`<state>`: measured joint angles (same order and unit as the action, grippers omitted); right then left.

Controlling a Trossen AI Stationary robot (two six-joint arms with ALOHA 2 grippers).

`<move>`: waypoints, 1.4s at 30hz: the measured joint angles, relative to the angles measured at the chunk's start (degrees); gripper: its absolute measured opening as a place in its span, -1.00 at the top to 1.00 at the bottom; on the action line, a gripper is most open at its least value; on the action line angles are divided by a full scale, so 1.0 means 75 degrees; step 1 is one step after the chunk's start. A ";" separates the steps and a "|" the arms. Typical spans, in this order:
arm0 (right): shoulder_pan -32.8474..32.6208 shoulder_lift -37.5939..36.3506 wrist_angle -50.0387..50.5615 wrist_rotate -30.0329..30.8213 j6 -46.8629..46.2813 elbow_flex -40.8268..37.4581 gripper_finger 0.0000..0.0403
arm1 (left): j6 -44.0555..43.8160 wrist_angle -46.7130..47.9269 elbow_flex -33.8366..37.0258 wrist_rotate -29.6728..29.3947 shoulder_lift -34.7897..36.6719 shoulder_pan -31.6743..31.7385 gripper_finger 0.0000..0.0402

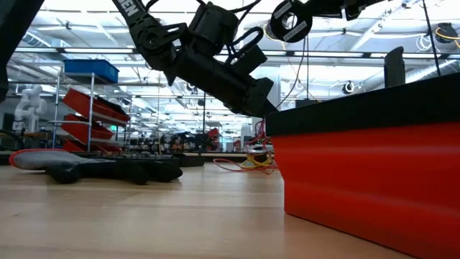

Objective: Coil cords
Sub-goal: Coil the red wire onto the spool

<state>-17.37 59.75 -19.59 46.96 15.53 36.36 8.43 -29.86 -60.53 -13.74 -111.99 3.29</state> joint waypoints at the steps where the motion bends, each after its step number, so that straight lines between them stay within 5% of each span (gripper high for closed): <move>1: 0.0000 0.0000 0.0083 0.0000 -0.0056 0.0000 1.00 | 0.0028 0.0073 0.0000 -0.0002 0.0022 0.0000 0.98; 14: 0.0000 0.0003 0.2676 -0.0109 -0.2028 -0.0005 1.00 | 0.0543 0.1694 -0.0003 -0.1123 0.1728 0.0089 0.99; 23: 0.0144 0.0003 0.2824 0.0353 -0.2035 -0.0006 1.00 | 0.0521 0.2309 -0.0009 -0.1034 0.2797 -0.0195 1.00; 33: 0.0840 0.0365 0.2578 0.0324 -0.1969 -0.0006 1.00 | 0.0144 0.1891 0.0000 -0.0641 0.2764 -0.0830 1.00; 42: 0.1250 0.1060 0.0858 0.0098 -0.1185 -0.0006 1.00 | -0.0279 0.0477 -0.0003 0.0042 0.1749 -0.0944 1.00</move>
<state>-7.99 67.69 -13.15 47.70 6.65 36.32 6.33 -26.28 -60.55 -13.43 -98.87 -3.79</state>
